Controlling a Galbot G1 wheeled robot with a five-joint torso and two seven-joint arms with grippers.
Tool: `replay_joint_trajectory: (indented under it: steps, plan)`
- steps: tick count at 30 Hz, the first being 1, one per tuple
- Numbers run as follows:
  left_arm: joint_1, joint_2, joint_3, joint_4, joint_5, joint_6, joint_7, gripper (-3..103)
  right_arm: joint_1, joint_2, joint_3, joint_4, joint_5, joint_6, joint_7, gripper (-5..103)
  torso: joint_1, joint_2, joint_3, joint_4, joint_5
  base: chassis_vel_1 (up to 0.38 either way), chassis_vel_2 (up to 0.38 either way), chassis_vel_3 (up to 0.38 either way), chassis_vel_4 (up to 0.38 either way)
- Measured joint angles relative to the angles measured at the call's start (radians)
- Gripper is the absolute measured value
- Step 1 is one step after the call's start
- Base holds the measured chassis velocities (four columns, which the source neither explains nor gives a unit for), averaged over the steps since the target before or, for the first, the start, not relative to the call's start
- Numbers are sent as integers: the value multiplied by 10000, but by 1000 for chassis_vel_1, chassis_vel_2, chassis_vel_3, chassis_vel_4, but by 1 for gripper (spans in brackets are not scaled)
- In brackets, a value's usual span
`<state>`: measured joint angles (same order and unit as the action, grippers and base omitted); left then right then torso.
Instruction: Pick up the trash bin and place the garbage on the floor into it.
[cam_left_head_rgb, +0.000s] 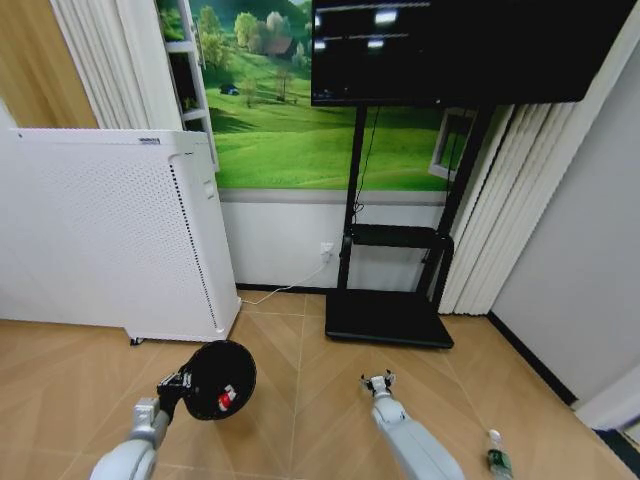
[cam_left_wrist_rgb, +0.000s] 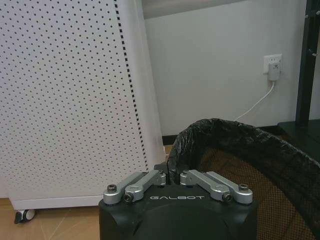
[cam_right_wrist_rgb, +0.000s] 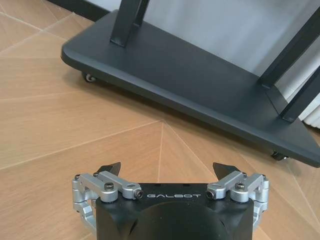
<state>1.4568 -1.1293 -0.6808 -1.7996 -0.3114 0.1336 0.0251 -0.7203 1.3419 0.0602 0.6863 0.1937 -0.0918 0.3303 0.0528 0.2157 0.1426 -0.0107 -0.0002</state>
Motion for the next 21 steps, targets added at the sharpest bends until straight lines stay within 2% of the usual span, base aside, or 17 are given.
replay_joint_trajectory:
  steps: [12,16,21]
  plan:
    - [-190,202,244,-1,-138,-1,55,7,302,171,238,-1123,-409,-172,310,100,-2,2,-2,-1,1,0,0,0,0]
    - [-682,314,862,291,-168,-4,90,7,-56,102,622,-1386,-559,-256,484,100,-1,2,-1,-2,2,0,0,0,0]
    - [-763,298,1040,334,-149,-4,90,7,-246,70,682,-1436,-564,-276,473,100,-1,2,-1,-2,2,0,0,0,0]
